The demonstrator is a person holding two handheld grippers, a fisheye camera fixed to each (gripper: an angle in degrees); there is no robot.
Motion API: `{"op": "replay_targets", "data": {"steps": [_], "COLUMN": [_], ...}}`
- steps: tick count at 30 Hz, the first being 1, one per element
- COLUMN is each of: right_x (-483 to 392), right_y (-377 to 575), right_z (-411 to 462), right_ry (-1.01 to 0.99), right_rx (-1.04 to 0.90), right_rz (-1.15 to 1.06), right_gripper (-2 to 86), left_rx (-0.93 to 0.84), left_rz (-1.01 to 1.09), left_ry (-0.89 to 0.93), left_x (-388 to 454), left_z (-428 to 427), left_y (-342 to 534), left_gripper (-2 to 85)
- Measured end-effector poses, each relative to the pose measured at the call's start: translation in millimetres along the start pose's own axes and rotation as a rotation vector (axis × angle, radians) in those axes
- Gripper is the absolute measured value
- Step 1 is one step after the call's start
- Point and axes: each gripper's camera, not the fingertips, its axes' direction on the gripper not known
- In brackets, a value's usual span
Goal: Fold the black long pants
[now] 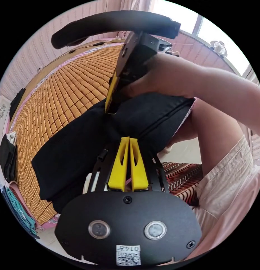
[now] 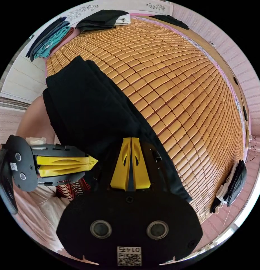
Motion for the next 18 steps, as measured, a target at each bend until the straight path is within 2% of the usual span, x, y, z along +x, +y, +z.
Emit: {"op": "replay_targets", "data": {"steps": [2, 5, 7, 9, 12, 14, 18], "right_x": [18, 35, 43, 53, 72, 89, 117], "right_y": [-9, -11, -11, -7, 24, 80, 187], "right_z": [-7, -8, 6, 7, -2, -20, -28], "right_ry": [-0.075, -0.038, -0.063, -0.095, -0.154, -0.236, -0.256], "right_rx": [-0.09, -0.055, -0.062, -0.068, 0.035, 0.198, 0.316], "right_rz": [-0.032, -0.007, 0.003, 0.014, 0.059, 0.157, 0.404], "right_gripper": [-0.4, -0.4, -0.4, -0.4, -0.2, 0.1, 1.8], "left_rx": [-0.018, 0.01, -0.058, -0.002, 0.023, 0.05, 0.148], "left_rz": [-0.028, 0.013, 0.041, 0.021, -0.034, -0.06, -0.079], "left_ry": [0.043, 0.09, 0.066, 0.053, 0.102, 0.168, 0.245], "left_x": [-1, 10, 19, 21, 14, 3, -23], "left_z": [-5, -10, 8, 9, -1, -14, -34], "left_y": [-8, -10, -9, -4, -5, -7, -27], "left_gripper": [-1.0, -1.0, -1.0, -1.0, -0.8, -0.6, 0.2]}}
